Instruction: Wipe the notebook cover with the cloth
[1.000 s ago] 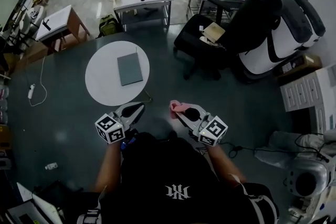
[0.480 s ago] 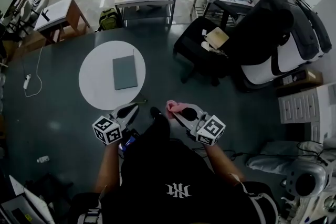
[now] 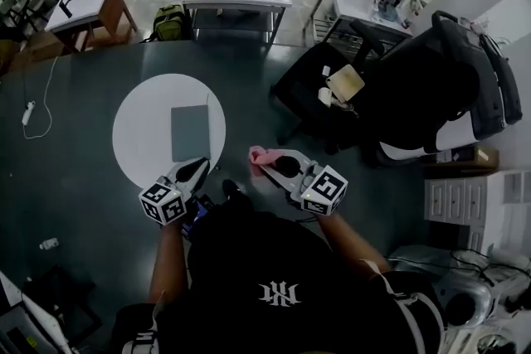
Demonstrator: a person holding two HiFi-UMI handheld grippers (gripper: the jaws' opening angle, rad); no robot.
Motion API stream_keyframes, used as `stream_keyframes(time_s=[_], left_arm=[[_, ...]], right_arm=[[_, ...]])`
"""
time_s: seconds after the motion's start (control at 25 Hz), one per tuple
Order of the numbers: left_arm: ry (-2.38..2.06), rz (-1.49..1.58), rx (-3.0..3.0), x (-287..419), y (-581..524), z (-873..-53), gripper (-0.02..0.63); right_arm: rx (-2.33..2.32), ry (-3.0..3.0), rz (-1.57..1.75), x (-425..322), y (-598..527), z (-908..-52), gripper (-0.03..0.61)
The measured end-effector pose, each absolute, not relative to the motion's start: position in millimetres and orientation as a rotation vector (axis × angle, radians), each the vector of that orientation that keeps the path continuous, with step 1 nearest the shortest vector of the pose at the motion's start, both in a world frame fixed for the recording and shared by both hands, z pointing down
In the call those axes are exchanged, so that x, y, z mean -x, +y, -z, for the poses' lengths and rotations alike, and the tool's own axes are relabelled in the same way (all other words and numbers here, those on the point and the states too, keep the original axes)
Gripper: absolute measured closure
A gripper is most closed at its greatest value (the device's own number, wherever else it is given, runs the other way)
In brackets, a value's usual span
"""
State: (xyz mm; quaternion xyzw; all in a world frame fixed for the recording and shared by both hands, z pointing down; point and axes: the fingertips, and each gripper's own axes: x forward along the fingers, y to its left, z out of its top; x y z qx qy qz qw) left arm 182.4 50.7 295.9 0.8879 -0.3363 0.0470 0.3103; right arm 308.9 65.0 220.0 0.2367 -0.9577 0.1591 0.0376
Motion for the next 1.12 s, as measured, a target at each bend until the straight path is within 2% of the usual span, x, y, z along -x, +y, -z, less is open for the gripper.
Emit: stream_keyframes(time_s=[0.36, 0.56, 1.12], left_arm=[[-1.027, -0.184, -2.277, -144.2, -2.9, -328.0, 0.611], [-1.167, -0.073, -2.172, -125.1, -17.0, -333.8, 0.611], [-1.760, 0.106, -1.632, -35.5, -30.4, -363.0, 0.604]], right_arm=[[-0.518, -2.939, -0.379, -257.2, -29.9, -226.8, 0.543], [-0.315, -2.944, -0.328, -233.8, -74.3, -240.3, 0.543], [0.598, -2.830, -0.278, -90.9, -151.5, -279.5, 0.543]])
